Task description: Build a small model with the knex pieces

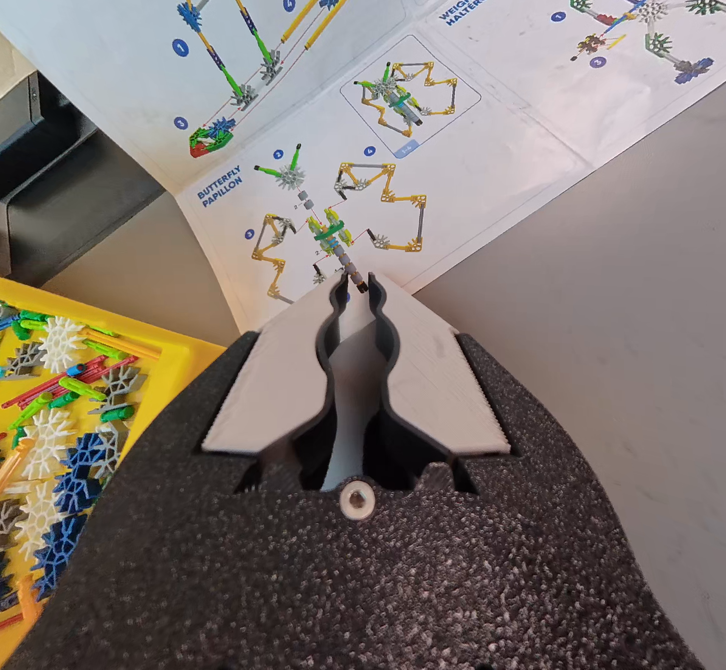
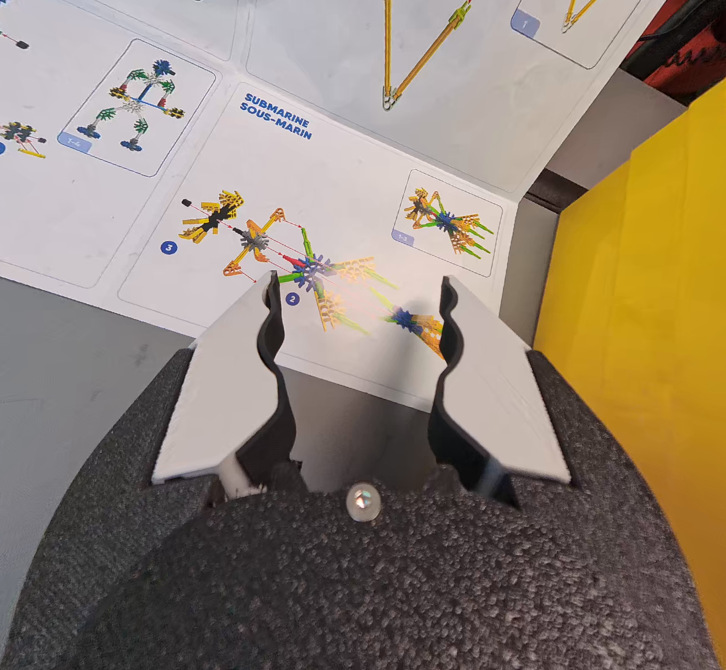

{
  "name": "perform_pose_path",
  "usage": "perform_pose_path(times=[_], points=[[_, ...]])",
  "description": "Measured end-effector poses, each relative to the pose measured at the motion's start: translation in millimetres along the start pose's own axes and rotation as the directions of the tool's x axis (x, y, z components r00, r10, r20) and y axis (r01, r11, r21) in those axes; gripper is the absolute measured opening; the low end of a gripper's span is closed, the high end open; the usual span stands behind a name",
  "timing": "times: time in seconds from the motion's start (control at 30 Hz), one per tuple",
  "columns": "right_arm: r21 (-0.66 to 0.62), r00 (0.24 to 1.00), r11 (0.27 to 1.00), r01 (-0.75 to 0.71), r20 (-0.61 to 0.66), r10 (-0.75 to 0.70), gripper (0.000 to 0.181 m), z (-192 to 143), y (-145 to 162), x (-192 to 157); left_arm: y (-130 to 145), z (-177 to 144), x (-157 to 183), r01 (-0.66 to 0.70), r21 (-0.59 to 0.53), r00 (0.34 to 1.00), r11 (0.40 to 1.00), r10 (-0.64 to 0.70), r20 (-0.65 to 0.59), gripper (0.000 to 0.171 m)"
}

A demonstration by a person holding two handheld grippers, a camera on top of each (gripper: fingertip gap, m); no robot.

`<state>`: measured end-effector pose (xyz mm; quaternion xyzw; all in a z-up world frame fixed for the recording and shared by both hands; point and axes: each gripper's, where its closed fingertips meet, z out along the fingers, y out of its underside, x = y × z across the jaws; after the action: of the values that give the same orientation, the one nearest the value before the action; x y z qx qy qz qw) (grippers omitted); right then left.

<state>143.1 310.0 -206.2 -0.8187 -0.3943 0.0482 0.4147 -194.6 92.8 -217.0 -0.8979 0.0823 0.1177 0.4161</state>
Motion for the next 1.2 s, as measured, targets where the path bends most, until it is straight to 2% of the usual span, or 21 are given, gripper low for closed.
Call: perform_pose_path(times=[0.17,0.43,0.6,0.7,0.77,0.9,1.2], points=[[0.030,0.999,0.999,-0.031,0.046,0.029,0.082,-7.4,-3.0,-7.2,-0.4,-2.4,-4.7,0.018,0.020,1.000,1.000,-0.018,0.019,0.020],[0.227,0.983,0.968,-0.111,0.170,0.073,0.081,-35.7,-42.1,-33.6,-29.2,-30.0,-6.6,0.123,0.240,0.992,0.963,-0.121,-0.023,0.023],[0.395,0.972,0.910,-0.126,0.232,0.034,0.081,-59.8,-70.1,-63.5,-50.9,-53.5,6.1,0.283,0.380,0.956,0.881,-0.225,-0.190,0.028],[0.467,0.976,0.880,-0.084,0.216,-0.021,0.081,-68.6,-77.7,-77.1,-59.7,-64.1,10.2,0.388,0.416,0.913,0.823,-0.280,-0.297,0.029],[0.487,0.977,0.871,-0.061,0.206,-0.048,0.083,-71.2,-78.8,-83.0,-61.1,-65.0,9.9,0.419,0.421,0.898,0.804,-0.299,-0.323,0.033],[0.506,0.982,0.861,-0.054,0.184,-0.047,0.091,-72.6,-78.9,-80.9,-64.2,-67.2,9.6,0.408,0.453,0.903,0.793,-0.279,-0.326,0.034],[0.524,0.979,0.851,-0.027,0.188,-0.085,0.070,-75.9,-76.8,-85.2,-67.0,-70.2,6.8,0.279,0.518,0.959,0.808,-0.202,-0.201,0.030]])
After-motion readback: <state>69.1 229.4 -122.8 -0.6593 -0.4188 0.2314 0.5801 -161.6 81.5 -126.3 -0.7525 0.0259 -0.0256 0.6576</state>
